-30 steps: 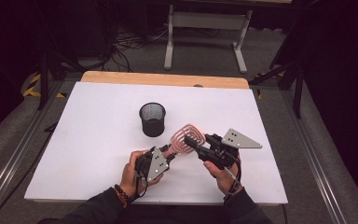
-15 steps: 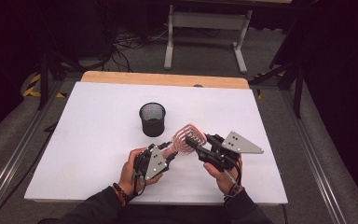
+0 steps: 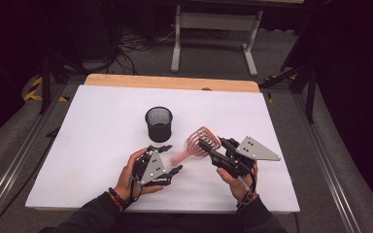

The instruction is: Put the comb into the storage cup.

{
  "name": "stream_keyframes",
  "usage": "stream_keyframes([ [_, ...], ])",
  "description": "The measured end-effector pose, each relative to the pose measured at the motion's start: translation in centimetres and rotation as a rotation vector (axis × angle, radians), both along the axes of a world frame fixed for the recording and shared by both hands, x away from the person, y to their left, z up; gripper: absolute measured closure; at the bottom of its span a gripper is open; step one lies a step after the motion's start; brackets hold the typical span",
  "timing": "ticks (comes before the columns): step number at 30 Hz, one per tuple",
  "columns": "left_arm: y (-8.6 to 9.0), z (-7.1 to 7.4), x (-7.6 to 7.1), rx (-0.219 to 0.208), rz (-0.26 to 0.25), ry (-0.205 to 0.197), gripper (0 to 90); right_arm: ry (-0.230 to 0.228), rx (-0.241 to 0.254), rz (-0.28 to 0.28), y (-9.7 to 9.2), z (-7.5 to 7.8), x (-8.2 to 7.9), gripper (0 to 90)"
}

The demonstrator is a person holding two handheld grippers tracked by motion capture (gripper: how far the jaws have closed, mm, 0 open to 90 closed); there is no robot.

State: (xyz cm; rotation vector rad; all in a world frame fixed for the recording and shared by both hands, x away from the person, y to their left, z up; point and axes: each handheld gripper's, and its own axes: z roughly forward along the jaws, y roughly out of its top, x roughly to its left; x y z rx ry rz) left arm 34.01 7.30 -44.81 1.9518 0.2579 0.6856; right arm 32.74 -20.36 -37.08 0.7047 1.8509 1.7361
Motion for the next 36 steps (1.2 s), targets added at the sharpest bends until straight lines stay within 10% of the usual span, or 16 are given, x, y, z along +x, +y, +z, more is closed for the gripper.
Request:
stream_keyframes([
  [36, 7.5, 0.1, 0.1, -0.029, -0.013, 0.082, 5.4, -0.035, 0.007, -0.056, -1.0, 0.6, -0.1, 63.4],
])
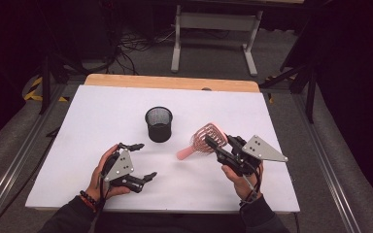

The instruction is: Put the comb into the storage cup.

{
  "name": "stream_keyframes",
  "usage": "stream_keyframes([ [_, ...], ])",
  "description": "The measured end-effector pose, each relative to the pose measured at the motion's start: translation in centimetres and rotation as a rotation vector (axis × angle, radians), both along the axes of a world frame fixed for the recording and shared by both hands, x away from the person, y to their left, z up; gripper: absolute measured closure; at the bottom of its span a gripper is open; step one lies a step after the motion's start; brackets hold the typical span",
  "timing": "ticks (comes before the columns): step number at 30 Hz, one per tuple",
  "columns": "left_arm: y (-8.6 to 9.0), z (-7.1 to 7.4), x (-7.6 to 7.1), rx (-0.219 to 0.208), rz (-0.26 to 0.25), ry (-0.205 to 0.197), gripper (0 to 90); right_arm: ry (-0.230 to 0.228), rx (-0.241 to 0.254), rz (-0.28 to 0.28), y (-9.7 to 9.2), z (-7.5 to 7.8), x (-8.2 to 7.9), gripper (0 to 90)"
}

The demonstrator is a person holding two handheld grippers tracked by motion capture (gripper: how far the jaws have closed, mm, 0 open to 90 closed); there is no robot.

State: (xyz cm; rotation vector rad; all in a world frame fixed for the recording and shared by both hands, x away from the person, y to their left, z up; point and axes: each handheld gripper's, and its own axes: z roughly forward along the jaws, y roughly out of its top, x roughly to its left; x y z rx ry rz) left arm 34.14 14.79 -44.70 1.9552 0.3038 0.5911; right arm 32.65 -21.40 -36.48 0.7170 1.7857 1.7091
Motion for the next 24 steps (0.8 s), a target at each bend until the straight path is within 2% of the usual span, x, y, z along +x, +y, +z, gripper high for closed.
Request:
stream_keyframes([
  [7, 1.6, -0.1, 0.0, -0.019, 0.030, 0.001, 4.6, -0.015, -0.004, -0.006, 0.0, 0.2, 0.1, 63.4],
  [24, 4.2, -0.5, 0.0, -0.022, 0.077, 0.008, 4.1, -0.045, -0.009, -0.015, -0.1, 1.1, 0.4, 63.4],
])
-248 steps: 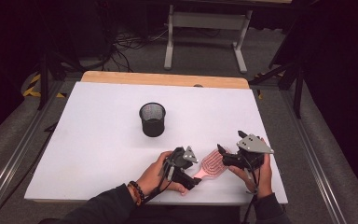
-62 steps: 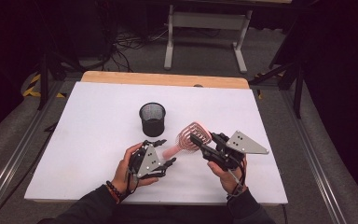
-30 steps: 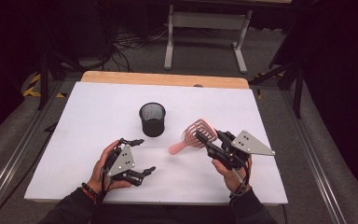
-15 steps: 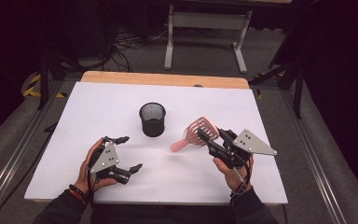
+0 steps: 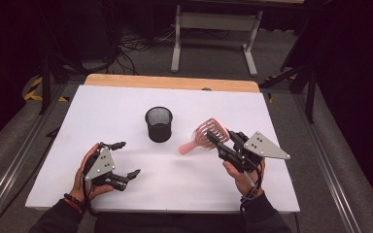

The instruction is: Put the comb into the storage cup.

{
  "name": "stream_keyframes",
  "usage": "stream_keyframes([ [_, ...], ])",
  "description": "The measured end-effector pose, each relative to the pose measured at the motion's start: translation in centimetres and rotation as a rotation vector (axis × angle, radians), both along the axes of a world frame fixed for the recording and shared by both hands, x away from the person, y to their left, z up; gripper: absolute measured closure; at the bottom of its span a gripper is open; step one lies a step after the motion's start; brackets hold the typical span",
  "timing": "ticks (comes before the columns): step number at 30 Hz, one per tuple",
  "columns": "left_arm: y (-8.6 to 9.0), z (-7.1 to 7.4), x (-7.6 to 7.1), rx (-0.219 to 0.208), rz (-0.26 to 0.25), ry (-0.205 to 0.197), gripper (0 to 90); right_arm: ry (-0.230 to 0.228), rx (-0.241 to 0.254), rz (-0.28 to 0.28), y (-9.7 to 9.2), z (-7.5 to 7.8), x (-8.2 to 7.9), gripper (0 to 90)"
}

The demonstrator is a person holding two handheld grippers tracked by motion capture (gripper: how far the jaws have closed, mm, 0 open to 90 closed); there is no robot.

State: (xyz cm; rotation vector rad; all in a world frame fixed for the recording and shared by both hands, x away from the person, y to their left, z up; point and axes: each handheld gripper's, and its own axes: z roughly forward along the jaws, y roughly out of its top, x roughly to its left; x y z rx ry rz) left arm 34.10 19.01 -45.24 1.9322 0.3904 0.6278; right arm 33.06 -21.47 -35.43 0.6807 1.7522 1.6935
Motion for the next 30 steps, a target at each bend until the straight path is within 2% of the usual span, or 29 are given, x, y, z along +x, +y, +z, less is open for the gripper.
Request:
stream_keyframes([
  [6, 0.9, -0.2, -0.1, -0.012, 0.009, 0.004, 4.5, -0.008, -0.014, -0.003, 0.3, 0.2, 0.2, 63.5],
  [15, 1.7, -0.5, -0.3, -0.014, 0.016, 0.011, 4.9, -0.022, -0.007, -0.009, 0.3, 0.8, 0.5, 63.4],
  [18, 2.0, -0.6, -0.5, -0.020, 0.033, 0.004, 5.2, -0.023, -0.002, -0.011, 0.3, 1.0, 0.6, 63.5],
  [23, 2.4, -0.7, -0.6, -0.038, 0.039, 0.018, 5.1, -0.031, -0.001, -0.017, 0.3, 1.5, 0.8, 63.4],
  [30, 2.8, -0.9, -0.8, -0.040, 0.044, 0.025, 4.9, -0.043, -0.006, -0.034, 0.4, 2.2, 1.2, 63.4],
])
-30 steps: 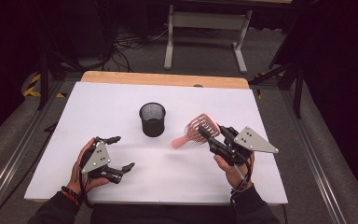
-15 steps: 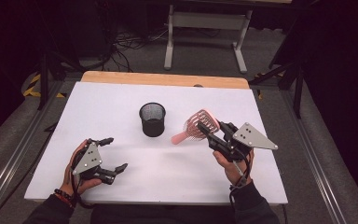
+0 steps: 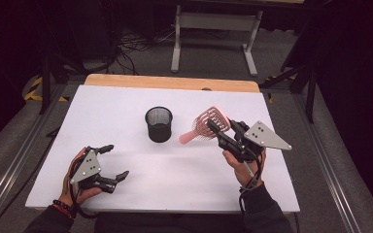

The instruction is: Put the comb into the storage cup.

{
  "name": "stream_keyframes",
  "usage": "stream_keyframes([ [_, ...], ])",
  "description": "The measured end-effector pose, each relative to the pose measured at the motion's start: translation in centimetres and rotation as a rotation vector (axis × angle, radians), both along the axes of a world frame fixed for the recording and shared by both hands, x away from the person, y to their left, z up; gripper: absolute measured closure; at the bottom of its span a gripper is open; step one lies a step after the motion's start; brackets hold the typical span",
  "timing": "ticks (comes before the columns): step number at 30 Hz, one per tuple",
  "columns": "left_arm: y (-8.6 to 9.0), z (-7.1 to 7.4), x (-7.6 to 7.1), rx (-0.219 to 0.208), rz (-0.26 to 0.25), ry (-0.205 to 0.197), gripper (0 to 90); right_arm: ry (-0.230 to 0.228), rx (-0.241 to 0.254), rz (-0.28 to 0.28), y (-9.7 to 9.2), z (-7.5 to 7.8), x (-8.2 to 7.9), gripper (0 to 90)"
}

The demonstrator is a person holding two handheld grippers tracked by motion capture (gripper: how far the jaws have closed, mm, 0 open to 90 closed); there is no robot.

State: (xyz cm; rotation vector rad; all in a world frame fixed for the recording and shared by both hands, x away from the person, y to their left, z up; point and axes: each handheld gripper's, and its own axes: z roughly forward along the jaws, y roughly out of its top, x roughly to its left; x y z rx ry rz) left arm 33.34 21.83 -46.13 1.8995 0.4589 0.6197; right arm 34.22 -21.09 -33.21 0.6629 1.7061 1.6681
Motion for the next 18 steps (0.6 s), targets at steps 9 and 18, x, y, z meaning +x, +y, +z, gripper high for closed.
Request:
stream_keyframes([
  [9, 0.25, -0.17, -0.17, 0.004, 0.003, 0.003, 5.0, 0.005, 0.010, 0.000, 0.24, 0.67, 0.56, 63.4],
  [18, 0.22, -0.18, -0.15, 0.003, -0.001, 0.006, 5.0, -0.002, 0.007, -0.003, 0.50, 1.17, 0.96, 63.5],
])
